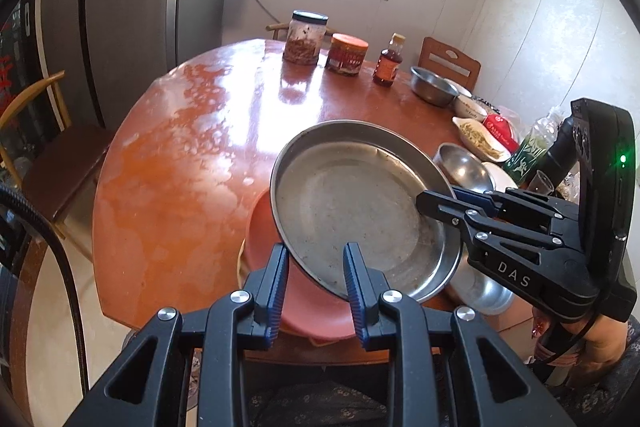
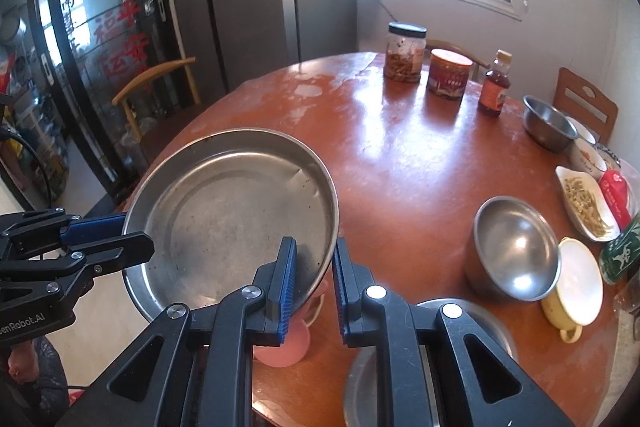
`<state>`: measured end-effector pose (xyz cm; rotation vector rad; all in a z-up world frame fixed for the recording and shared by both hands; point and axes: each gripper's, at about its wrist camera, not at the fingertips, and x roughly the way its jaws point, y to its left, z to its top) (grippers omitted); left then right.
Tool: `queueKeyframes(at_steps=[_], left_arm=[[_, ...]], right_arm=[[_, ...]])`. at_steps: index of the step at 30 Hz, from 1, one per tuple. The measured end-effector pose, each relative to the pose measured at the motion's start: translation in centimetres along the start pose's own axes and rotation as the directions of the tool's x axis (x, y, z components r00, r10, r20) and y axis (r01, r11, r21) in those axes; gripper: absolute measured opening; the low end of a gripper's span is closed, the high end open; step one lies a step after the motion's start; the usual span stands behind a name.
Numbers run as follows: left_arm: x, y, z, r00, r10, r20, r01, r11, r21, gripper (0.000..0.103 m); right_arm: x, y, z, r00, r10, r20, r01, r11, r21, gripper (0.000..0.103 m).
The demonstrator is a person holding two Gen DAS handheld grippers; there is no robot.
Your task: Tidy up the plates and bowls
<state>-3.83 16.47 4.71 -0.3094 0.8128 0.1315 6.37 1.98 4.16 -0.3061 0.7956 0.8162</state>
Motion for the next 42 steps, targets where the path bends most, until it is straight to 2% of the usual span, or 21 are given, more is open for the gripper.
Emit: queueKeyframes(at_steps=[18,42], left_arm=[[3.0,1.6,-1.5,0.998,0.006,-0.067,-0.007,1.0,-0.017,0.029],[5.4,2.6,-1.8,0.993,0.043,-0.112,-0.047,0.998,-0.033,0.029]], right_arm=[[3.0,0.9,-0.7,0.997,-0.033,-0.066,0.031,0.999,-0.032,0.019],[4.9,1.1,-1.2,0.995,-0.01,-0.101,0.007,1.0,-0.026,0.02]])
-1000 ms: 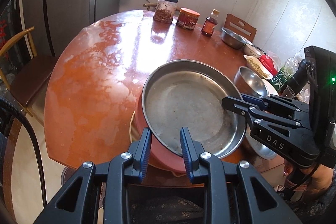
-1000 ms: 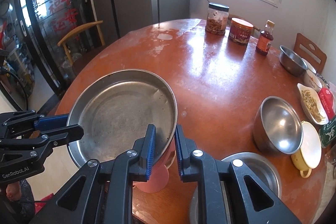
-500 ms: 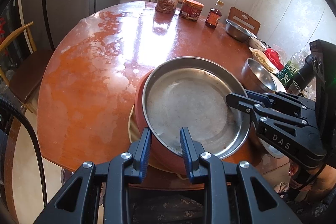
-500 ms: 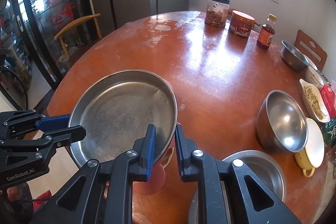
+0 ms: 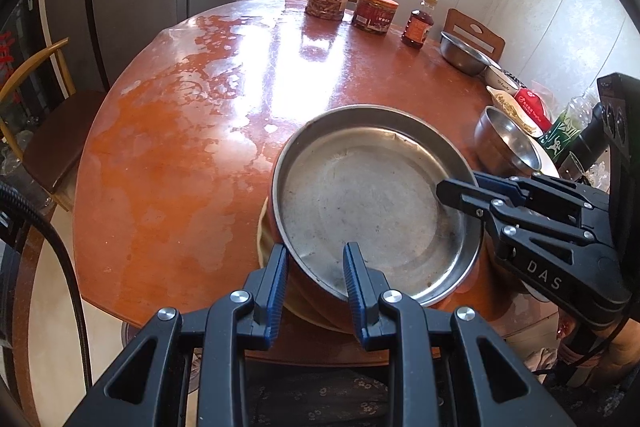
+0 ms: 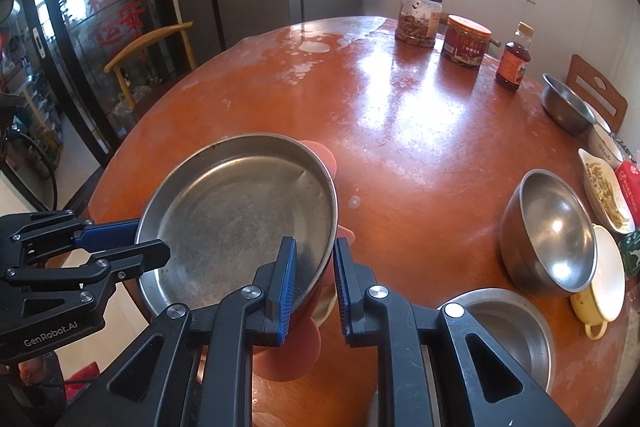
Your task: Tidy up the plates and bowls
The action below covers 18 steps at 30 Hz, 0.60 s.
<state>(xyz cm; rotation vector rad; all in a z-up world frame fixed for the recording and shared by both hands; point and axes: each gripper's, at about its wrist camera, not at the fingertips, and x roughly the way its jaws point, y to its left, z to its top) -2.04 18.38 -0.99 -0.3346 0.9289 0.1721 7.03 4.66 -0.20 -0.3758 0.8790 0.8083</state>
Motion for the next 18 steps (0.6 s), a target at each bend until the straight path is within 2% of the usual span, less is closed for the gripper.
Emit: queueKeyframes(at_steps=[18], left_arm=[[0.26,-0.43,0.11,1.0,0.003,-0.002,-0.003,1.0,0.013,0.029]], right_arm=[[-0.02,-0.45,-0.48,1.0,0.019,-0.004,-0.019,1.0,0.015,0.024]])
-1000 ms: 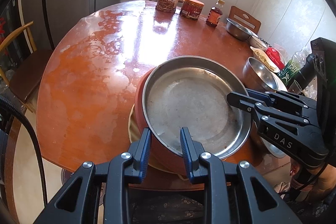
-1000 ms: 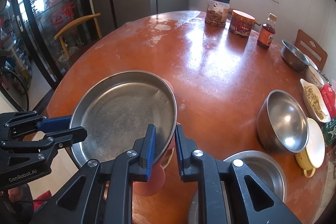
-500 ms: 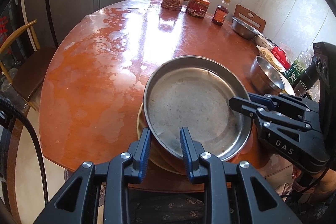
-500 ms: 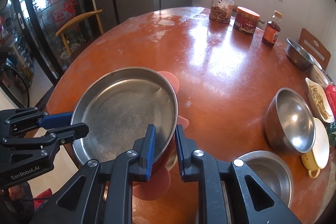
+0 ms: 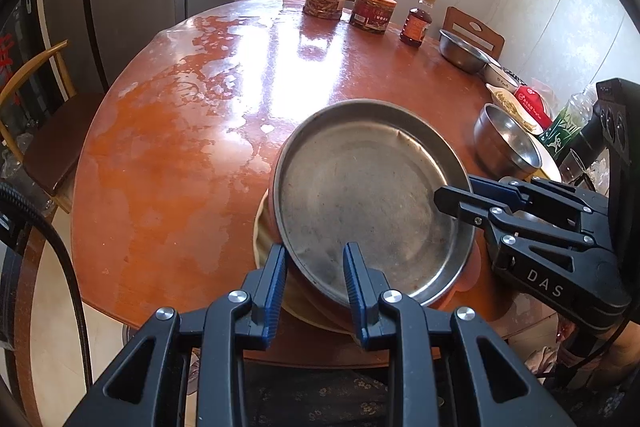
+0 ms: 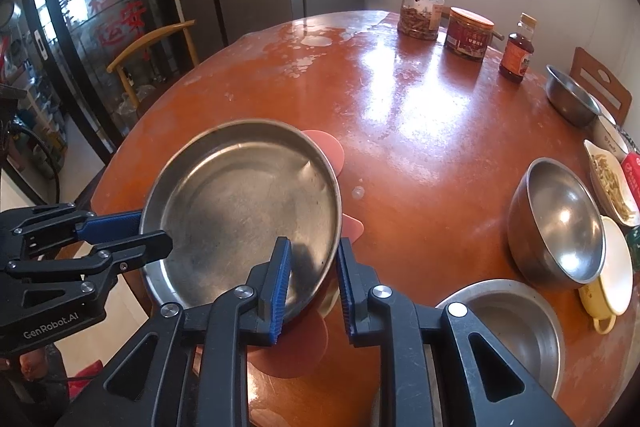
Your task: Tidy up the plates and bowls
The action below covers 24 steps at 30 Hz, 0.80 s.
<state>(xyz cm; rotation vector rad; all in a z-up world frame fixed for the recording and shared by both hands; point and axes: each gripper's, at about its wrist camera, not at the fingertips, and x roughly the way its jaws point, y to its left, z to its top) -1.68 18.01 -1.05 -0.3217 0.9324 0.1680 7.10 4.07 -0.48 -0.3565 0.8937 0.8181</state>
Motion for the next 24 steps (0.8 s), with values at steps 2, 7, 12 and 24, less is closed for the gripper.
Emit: queueKeyframes(at_steps=[2,7,12,24], left_arm=[[0.0,-0.17,-0.04,1.0,-0.002,-0.001,0.002,1.0,0.004,0.029],[0.06,-0.46,-0.09,1.0,0.004,-0.005,-0.004,1.0,0.016,0.029],[0.01,-0.46,-0.03,1.0,0.01,-0.007,-0.01,1.0,0.016,0.029],[-0.65,-0.38,0.16,1.0,0.015,0.014,-0.015,1.0,0.013,0.035]], right_arm=[[-0.07,-0.11,-0.01,1.0,0.002,0.001,-0.002,1.0,0.005,0.024],[-0.29,-0.27,-0.06,1.0,0.001,0.005,-0.001,1.0,0.012,0.03],[-0.43,-0.37,-0.12,1.0,-0.005,0.009,0.005,1.0,0.018,0.034],[-0.62,-0.59,-0.23,1.0,-0.01,0.008,0.009,1.0,0.028,0.035]])
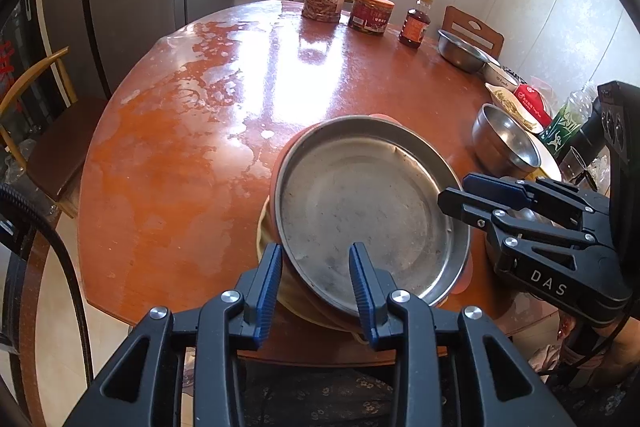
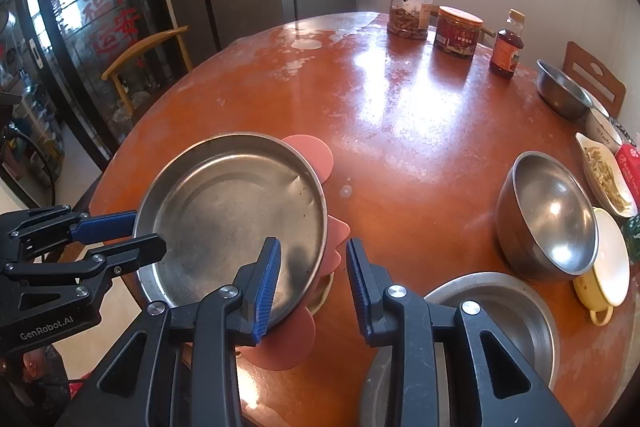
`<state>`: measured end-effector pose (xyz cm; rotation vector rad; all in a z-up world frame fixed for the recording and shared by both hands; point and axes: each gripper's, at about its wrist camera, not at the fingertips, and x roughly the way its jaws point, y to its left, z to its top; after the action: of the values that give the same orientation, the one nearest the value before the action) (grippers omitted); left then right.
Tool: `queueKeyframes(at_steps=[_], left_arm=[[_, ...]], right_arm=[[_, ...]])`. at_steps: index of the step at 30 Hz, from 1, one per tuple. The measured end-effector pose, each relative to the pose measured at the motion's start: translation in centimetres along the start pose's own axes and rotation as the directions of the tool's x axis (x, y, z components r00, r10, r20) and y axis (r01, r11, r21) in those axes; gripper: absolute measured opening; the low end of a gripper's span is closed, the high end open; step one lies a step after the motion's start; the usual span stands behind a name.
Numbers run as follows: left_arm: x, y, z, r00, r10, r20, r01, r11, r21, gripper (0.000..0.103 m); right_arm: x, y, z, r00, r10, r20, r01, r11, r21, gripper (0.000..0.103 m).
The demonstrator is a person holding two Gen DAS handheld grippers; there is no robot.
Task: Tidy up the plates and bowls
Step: 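Open both grippers and release the steel plate rim, then move both grippers to the wide ridged-bottom steel bowl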
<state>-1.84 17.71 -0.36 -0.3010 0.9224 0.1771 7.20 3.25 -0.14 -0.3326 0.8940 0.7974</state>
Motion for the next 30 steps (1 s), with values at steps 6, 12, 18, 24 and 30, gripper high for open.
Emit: queueKeyframes(at_steps=[6,12,18,24,30], left_arm=[[-1.2,0.0,0.2,0.999,0.017,0.041,-0.017,1.0,-0.006,0.048],[-2.0,-0.4,0.5,0.998,0.03,0.06,-0.03,1.0,-0.001,0.048],[-2.5,-1.4,0.9,0.997,0.031,0.073,-0.032,0.999,0.015,0.05],[-2.8,-2.7,1.4,0.996,0.034,0.083,-0.038,0.999,0.037,0.051],[-3.1,-4.2,2.2,0.995,0.038,0.095,-0.044,0.997,0.056,0.052]], right_arm=[[-0.3,-0.1,0.1,1.0,0.004,0.008,-0.004,1.0,0.008,0.035],[-1.2,-0.7,0.0,1.0,0.011,0.029,-0.011,0.999,0.033,0.048],[-2.7,-1.6,-0.2,0.998,0.012,0.06,-0.015,0.999,0.049,0.052],[-3.9,-2.8,-0.2,0.997,0.008,0.079,-0.012,0.998,0.06,0.054],[-5.1,-4.3,-0.3,0.995,-0.004,0.098,-0.004,0.997,0.075,0.054]])
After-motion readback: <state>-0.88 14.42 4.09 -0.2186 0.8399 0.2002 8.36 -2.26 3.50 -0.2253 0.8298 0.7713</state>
